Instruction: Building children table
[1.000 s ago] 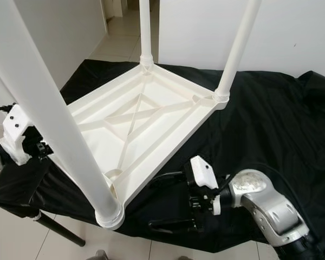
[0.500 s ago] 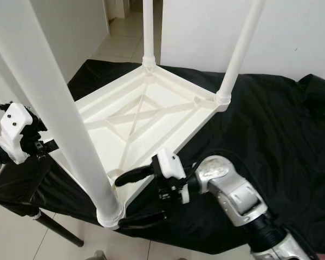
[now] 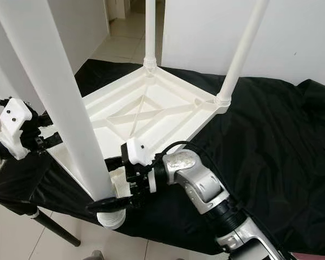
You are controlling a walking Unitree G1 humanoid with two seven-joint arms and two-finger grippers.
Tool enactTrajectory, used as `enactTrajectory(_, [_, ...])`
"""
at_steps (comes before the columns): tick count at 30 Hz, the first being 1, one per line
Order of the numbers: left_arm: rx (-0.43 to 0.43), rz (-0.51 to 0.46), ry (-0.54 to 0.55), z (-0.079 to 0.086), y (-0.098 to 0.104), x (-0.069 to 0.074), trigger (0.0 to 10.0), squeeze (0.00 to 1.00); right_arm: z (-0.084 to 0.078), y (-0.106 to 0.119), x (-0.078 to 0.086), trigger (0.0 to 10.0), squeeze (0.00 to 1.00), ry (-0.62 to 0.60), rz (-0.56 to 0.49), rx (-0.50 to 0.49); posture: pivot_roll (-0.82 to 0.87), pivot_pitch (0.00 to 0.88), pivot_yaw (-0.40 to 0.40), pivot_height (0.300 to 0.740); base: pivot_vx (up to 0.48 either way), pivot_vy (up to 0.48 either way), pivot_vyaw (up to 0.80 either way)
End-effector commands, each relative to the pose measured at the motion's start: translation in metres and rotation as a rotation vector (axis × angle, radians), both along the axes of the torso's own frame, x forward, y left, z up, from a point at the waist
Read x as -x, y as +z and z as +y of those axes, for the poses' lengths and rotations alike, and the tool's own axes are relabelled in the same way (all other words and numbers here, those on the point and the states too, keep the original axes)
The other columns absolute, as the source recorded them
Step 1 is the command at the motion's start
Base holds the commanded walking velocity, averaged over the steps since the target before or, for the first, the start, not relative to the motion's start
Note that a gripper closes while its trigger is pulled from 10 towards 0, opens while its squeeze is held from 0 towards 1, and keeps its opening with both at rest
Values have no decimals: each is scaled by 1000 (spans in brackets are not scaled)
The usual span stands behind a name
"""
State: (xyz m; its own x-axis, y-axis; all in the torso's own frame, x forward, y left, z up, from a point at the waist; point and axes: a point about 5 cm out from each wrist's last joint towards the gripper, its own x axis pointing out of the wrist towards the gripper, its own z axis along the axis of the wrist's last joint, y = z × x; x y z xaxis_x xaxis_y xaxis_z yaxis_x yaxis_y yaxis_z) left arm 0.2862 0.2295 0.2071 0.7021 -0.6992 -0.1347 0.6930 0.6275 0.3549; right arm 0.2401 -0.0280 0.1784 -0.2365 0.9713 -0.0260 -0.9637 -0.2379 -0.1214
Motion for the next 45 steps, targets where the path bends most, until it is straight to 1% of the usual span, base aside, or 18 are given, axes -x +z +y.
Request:
enactTrajectory(1, [-4,-26,55,2,1,-4,10000,0,-4,0,-3,3373,0,-17,-15,11,87,0,-7,740,0,0,0])
enactTrajectory(2, [-4,-27,56,2,1,-5,10000,0,-10,0,-2,0,0,-21,-12,13,82,0,-5,740,0,0,0])
enactTrajectory(15, [0,-21,34,-3,-2,-12,10000,0,-61,-7,8,0,0,-122,-5,101,44,0,23,740,0,0,0])
enactTrajectory(19, [1,-17,24,-4,-2,-14,10000,0,-87,-13,11,0,0,-218,18,136,28,0,39,740,0,0,0])
enactTrajectory(23, [0,-17,22,-4,-1,-15,10000,0,-93,-15,12,0,0,-239,24,144,26,0,44,740,0,0,0])
enactTrajectory(25, [-2,-16,16,-3,-1,-17,10000,0,-121,-26,15,0,0,-346,73,185,15,0,59,740,0,0,0])
enactTrajectory(26, [-2,-16,16,-3,-1,-17,10000,0,-121,-26,15,0,0,-346,73,185,15,0,59,740,0,0,0])
enactTrajectory(27, [-4,-16,12,-3,0,-18,10000,0,-134,-30,17,0,0,-401,86,208,10,0,65,740,0,0,0])
enactTrajectory(32, [-6,-14,7,-4,0,-20,10000,0,-151,-36,20,0,0,-468,112,237,4,0,71,740,0,0,0])
enactTrajectory(33, [-6,-14,3,-4,0,-21,10000,0,-151,-36,20,7490,0,-490,106,238,1,0,75,740,0,0,0])
enactTrajectory(34, [-6,-14,0,-5,0,-23,10000,0,-148,-36,22,10000,0,-488,105,227,-2,0,80,740,0,0,0])
enactTrajectory(35, [-6,-14,0,-5,0,-23,10000,0,-148,-36,22,10000,0,-488,105,227,-2,0,80,740,0,0,0])
enactTrajectory(36, [-8,-14,-9,-6,0,-25,10000,0,-142,-34,24,10000,925,-490,111,204,-4,0,87,740,0,0,0])
enactTrajectory(39, [-9,-15,-12,-7,1,-25,10000,0,-141,-34,24,10000,925,-488,116,198,-4,0,87,740,0,0,0])
enactTrajectory(40, [-10,-14,-14,-7,1,-25,10000,0,-141,-33,25,10000,1000,-484,120,189,-2,0,86,740,0,0,0])
enactTrajectory(43, [-12,-14,-13,-5,1,-26,10000,0,-141,-32,27,10000,1000,-488,113,175,-2,0,88,740,0,0,0])
enactTrajectory(44, [-13,-15,-12,-5,2,-26,10000,0,-142,-32,29,10000,886,-498,107,169,-1,0,89,740,0,0,0])
enactTrajectory(45, [-13,-15,-12,-5,2,-26,10000,0,-142,-32,29,10000,886,-498,107,169,-1,0,89,740,0,0,0])
